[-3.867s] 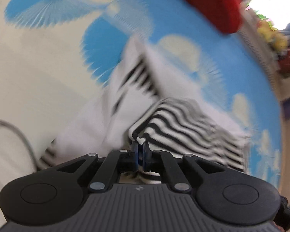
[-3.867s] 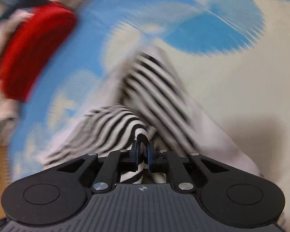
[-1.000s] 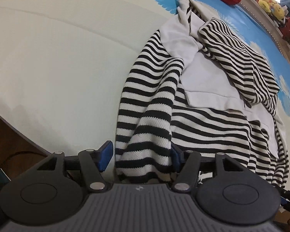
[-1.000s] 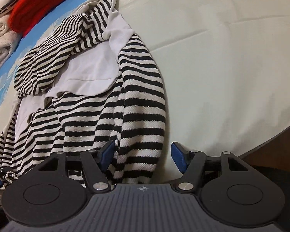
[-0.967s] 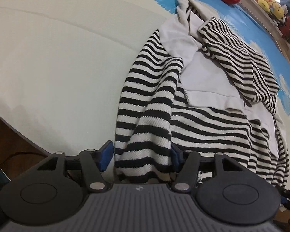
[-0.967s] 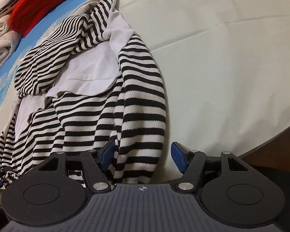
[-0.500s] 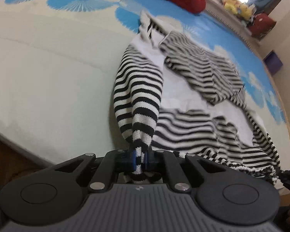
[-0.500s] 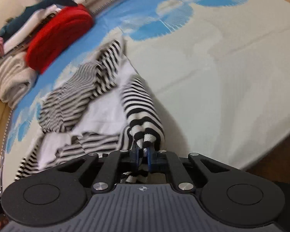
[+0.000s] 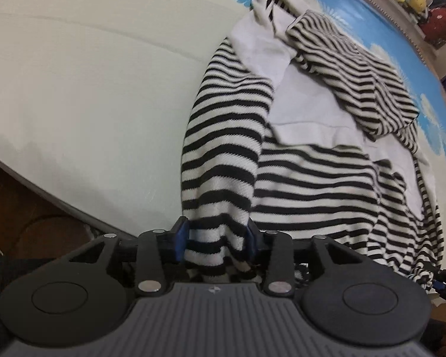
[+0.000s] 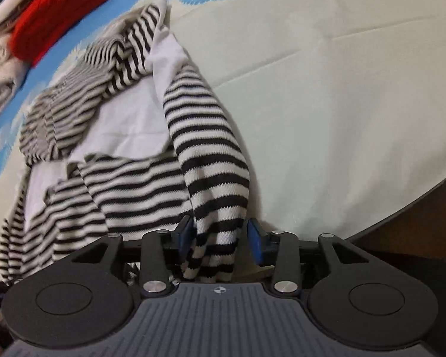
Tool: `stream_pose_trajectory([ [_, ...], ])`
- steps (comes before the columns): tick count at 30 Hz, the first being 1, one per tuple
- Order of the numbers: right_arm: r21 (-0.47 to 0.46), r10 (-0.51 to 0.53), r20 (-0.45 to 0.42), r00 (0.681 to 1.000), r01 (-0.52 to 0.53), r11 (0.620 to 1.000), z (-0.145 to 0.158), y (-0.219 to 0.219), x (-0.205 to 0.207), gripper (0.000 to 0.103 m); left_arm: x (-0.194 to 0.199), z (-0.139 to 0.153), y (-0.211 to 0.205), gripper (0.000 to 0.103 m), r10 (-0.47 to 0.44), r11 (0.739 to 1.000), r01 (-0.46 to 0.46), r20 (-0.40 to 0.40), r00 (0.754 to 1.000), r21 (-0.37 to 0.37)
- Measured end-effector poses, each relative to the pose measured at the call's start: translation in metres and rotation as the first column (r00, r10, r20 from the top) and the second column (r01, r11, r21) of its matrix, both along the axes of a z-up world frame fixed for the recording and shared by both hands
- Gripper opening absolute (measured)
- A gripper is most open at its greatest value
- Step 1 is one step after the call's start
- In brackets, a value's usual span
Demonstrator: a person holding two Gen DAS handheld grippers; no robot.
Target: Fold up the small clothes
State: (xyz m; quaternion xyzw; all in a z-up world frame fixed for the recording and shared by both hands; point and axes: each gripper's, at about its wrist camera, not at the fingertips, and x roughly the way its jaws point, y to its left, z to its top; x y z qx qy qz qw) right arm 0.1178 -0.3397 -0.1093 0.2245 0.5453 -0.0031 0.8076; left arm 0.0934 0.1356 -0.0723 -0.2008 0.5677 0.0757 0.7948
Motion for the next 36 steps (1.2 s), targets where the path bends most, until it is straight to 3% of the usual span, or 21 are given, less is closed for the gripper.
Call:
stream_pose_trajectory([
  [5, -0.025, 0.025, -0.013, 1.0, -0.025, 0.999, -0.003, 0.005, 0.0, 0.042, 0.002, -0.005, -0.006, 0.04, -0.028, 0.999, 0.028, -0.007, 1.0, 0.03],
  [6, -0.028, 0.033, -0.011, 0.999, -0.033, 0.999, -0.003, 0.006, 0.0, 0.039, 0.002, -0.005, -0.008, 0.028, -0.035, 0.999, 0.035, -0.001, 0.999, 0.035],
  [7, -0.029, 0.04, -0.008, 0.999, -0.04, 0.999, -0.002, 0.007, -0.001, 0.033, 0.001, -0.003, -0.008, 0.019, -0.043, 0.999, 0.042, 0.01, 0.999, 0.033],
  [8, -0.022, 0.048, -0.001, 0.999, -0.048, 0.999, -0.001, 0.007, -0.002, 0.018, 0.001, -0.001, -0.01, 0.01, -0.053, 0.998, 0.052, 0.023, 0.998, 0.026],
  [9, -0.01, 0.057, 0.011, 0.998, -0.057, 0.998, 0.001, 0.008, -0.003, 0.01, 0.001, 0.002, -0.013, 0.009, -0.062, 0.998, 0.061, 0.037, 0.997, 0.031],
  [14, 0.024, 0.045, 0.124, 0.991, -0.048, 0.999, 0.029, 0.001, -0.011, 0.007, -0.008, 0.036, -0.018, 0.008, -0.119, 0.992, 0.112, 0.137, 0.983, 0.057],
  [18, 0.102, 0.006, 0.215, 0.977, -0.028, 0.994, 0.064, -0.018, -0.026, 0.007, -0.019, 0.081, -0.017, 0.007, -0.161, 0.987, 0.153, 0.245, 0.956, 0.05],
  [23, 0.212, -0.059, 0.247, 0.967, 0.006, 0.977, 0.103, -0.039, -0.06, 0.006, -0.048, 0.134, -0.01, 0.007, -0.213, 0.975, 0.223, 0.333, 0.918, 0.008],
  [25, 0.224, -0.052, 0.25, 0.967, -0.006, 0.975, 0.12, -0.044, -0.08, 0.006, -0.062, 0.147, -0.004, 0.007, -0.205, 0.973, 0.229, 0.323, 0.924, -0.04],
  [30, 0.284, -0.057, 0.275, 0.96, -0.025, 0.959, 0.154, -0.056, -0.117, 0.006, -0.083, 0.166, -0.002, 0.008, -0.223, 0.965, 0.253, 0.302, 0.927, -0.064],
  [33, 0.291, -0.067, 0.277, 0.958, -0.018, 0.957, 0.155, -0.054, -0.104, 0.007, -0.062, 0.162, 0.0, 0.008, -0.214, 0.967, 0.244, 0.293, 0.932, -0.068],
  [36, 0.265, -0.064, 0.257, 0.964, -0.007, 0.964, 0.142, -0.047, -0.062, 0.007, -0.014, 0.149, 0.009, 0.008, -0.173, 0.972, 0.212, 0.296, 0.939, -0.102],
])
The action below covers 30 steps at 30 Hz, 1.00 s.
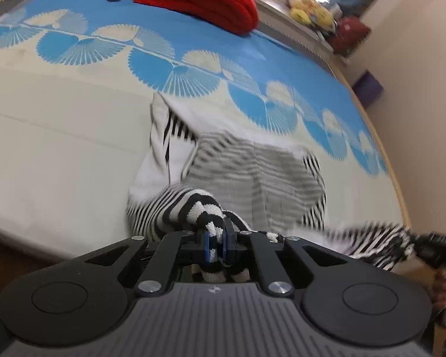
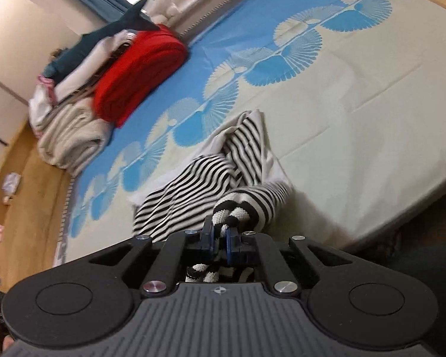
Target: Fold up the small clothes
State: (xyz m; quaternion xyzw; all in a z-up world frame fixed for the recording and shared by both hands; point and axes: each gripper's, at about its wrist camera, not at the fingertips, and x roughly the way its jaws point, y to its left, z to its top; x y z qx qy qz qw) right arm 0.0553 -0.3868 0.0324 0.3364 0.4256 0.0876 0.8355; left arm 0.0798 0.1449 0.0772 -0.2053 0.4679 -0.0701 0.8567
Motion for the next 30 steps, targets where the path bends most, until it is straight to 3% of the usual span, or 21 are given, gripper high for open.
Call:
stream_pose_trajectory([
  [5, -0.011, 0.027, -0.039, 0.999, -0.028, 1.0, -0.031, 0.019, 0.106, 0.007, 0.114, -0.044, 0.023, 0.009, 0.077, 0.995, -0.078, -0.027, 0.997, -0.058],
  [7, -0.041, 0.016, -0.021, 1.0, -0.017, 0.999, -0.041, 0.028, 0.152, 0.009, 0.151, -0.065, 0.03, 0.012, 0.099, 0.992, -0.102, -0.051, 0.994, -0.074],
  [8, -0.043, 0.005, -0.005, 1.0, -0.005, 0.999, -0.047, 0.031, 0.169, 0.015, 0.166, -0.075, 0.033, 0.018, 0.114, 0.99, -0.119, -0.06, 0.992, -0.082],
  [9, -0.048, -0.005, 0.011, 1.0, 0.006, 0.999, -0.053, 0.033, 0.186, 0.022, 0.175, -0.082, 0.037, 0.029, 0.126, 0.987, -0.132, -0.063, 0.99, -0.091],
  [11, -0.073, -0.038, 0.003, 0.999, 0.038, 0.997, -0.066, 0.033, 0.208, 0.031, 0.179, -0.093, 0.045, 0.042, 0.167, 0.977, -0.168, -0.021, 0.986, -0.127],
  [13, -0.093, -0.026, 0.039, 0.999, 0.029, 0.995, -0.076, 0.033, 0.212, 0.031, 0.176, -0.095, 0.056, 0.042, 0.203, 0.965, -0.205, -0.029, 0.979, -0.165],
  [15, -0.156, 0.012, 0.015, 1.0, -0.01, 0.988, -0.081, 0.035, 0.211, 0.035, 0.168, -0.083, 0.062, 0.046, 0.209, 0.961, -0.196, 0.049, 0.977, -0.196],
  [17, -0.188, 0.033, 0.062, 0.998, -0.021, 0.982, -0.077, 0.034, 0.208, 0.038, 0.164, -0.077, 0.059, 0.05, 0.174, 0.975, -0.157, 0.102, 0.98, -0.155],
  [21, -0.321, 0.179, 0.091, 0.98, -0.142, 0.937, -0.079, 0.052, 0.207, 0.043, 0.168, -0.092, 0.035, 0.05, 0.027, 1.0, -0.027, 0.049, 0.998, -0.001],
  [24, -0.395, 0.26, 0.075, 0.963, -0.21, 0.894, -0.091, 0.068, 0.204, 0.043, 0.171, -0.096, 0.011, 0.057, -0.073, 0.991, 0.065, 0.069, 0.995, 0.117],
  [26, -0.432, 0.302, 0.074, 0.95, -0.242, 0.869, -0.096, 0.077, 0.203, 0.044, 0.174, -0.101, 0.003, 0.065, -0.09, 0.987, 0.08, 0.07, 0.993, 0.14],
  [30, -0.553, 0.359, 0.069, 0.931, -0.264, 0.79, -0.103, 0.095, 0.203, 0.047, 0.188, -0.112, -0.011, 0.066, -0.099, 0.969, 0.083, 0.057, 0.993, 0.231],
])
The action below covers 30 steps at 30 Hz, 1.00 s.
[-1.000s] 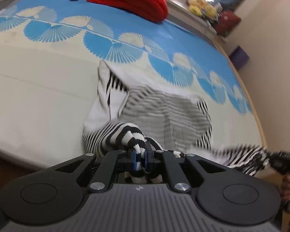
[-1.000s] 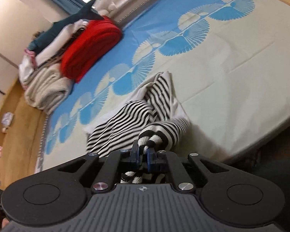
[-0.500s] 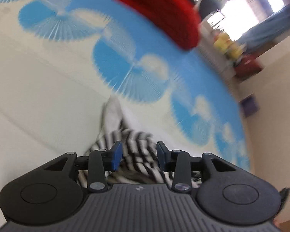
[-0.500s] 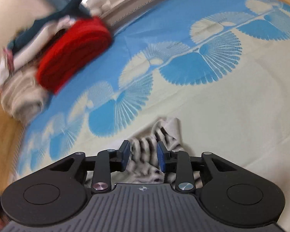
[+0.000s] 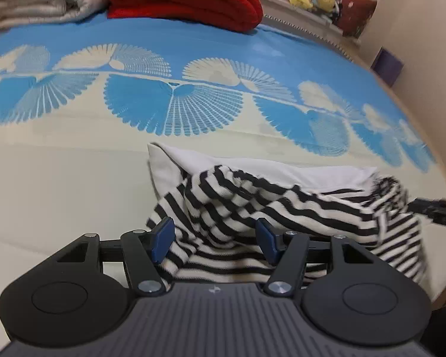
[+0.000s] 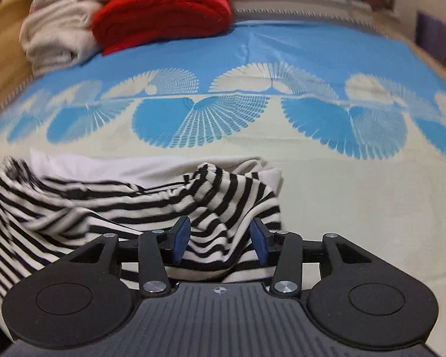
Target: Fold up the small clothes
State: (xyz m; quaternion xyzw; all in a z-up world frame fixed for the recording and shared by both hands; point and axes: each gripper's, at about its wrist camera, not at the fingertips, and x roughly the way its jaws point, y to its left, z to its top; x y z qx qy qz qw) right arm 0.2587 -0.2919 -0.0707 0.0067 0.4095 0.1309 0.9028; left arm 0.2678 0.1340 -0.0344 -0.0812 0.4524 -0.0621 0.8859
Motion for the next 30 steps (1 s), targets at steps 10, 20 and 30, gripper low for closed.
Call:
stream_pose_trajectory([
  [10, -0.159, 0.16, 0.013, 0.987, -0.156, 0.975, -0.019, 0.041, 0.023, 0.046, 0.028, -0.013, -0.026, 0.063, -0.037, 0.99, 0.035, 0.007, 0.999, 0.134],
  [20, 0.019, 0.014, 0.205, 0.979, -0.018, 1.0, 0.027, 0.029, 0.046, 0.006, 0.042, 0.023, 0.021, 0.004, 0.219, 0.975, -0.22, 0.179, 0.959, -0.02],
  [30, 0.001, -0.161, 0.159, 0.974, 0.163, 0.987, 0.002, 0.051, 0.089, 0.009, 0.087, -0.02, 0.013, 0.009, 0.25, 0.967, -0.252, 0.043, 0.967, 0.047],
])
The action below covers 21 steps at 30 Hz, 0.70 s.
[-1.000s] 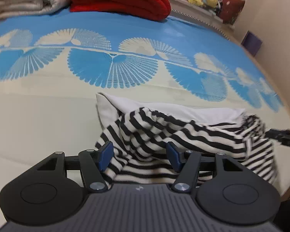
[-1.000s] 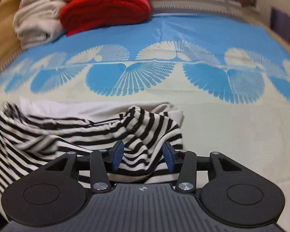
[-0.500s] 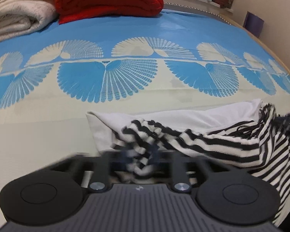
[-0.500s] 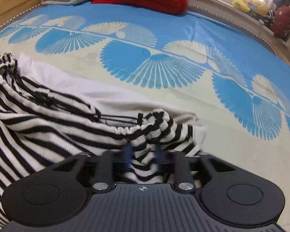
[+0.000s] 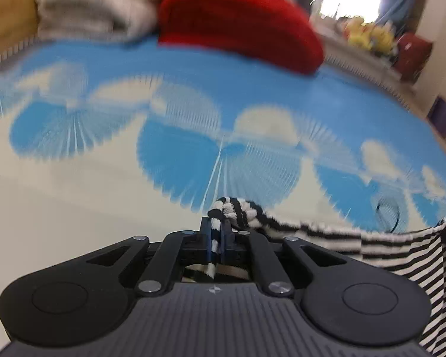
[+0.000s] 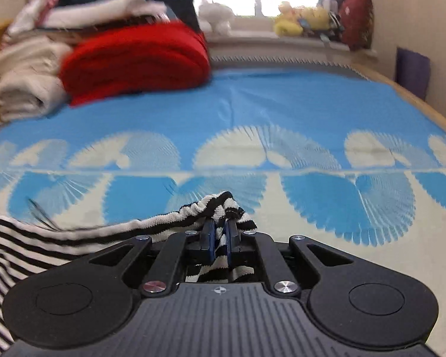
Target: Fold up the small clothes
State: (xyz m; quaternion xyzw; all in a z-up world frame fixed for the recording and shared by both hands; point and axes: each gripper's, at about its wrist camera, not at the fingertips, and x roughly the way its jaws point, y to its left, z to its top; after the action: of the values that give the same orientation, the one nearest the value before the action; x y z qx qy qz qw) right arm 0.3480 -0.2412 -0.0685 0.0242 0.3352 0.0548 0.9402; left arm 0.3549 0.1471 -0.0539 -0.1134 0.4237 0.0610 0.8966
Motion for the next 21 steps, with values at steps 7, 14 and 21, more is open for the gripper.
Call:
stream_pose_trajectory([
  [7, -0.014, -0.02, -0.202, 0.979, 0.017, 1.0, -0.038, -0.001, 0.013, 0.03, 0.001, -0.014, 0.018, 0.041, -0.006, 0.998, 0.0, -0.094, 0.996, -0.068],
  [14, 0.096, -0.03, -0.083, 0.996, 0.038, 0.995, -0.004, -0.046, -0.006, 0.052, -0.002, -0.009, 0.042, 0.053, 0.024, 0.977, -0.044, -0.097, 0.995, -0.21],
  [21, 0.046, -0.006, -0.225, 0.974, 0.017, 0.999, -0.041, -0.053, 0.005, 0.011, 0.002, -0.014, 0.02, 0.003, -0.012, 0.998, 0.005, -0.098, 0.995, -0.069],
])
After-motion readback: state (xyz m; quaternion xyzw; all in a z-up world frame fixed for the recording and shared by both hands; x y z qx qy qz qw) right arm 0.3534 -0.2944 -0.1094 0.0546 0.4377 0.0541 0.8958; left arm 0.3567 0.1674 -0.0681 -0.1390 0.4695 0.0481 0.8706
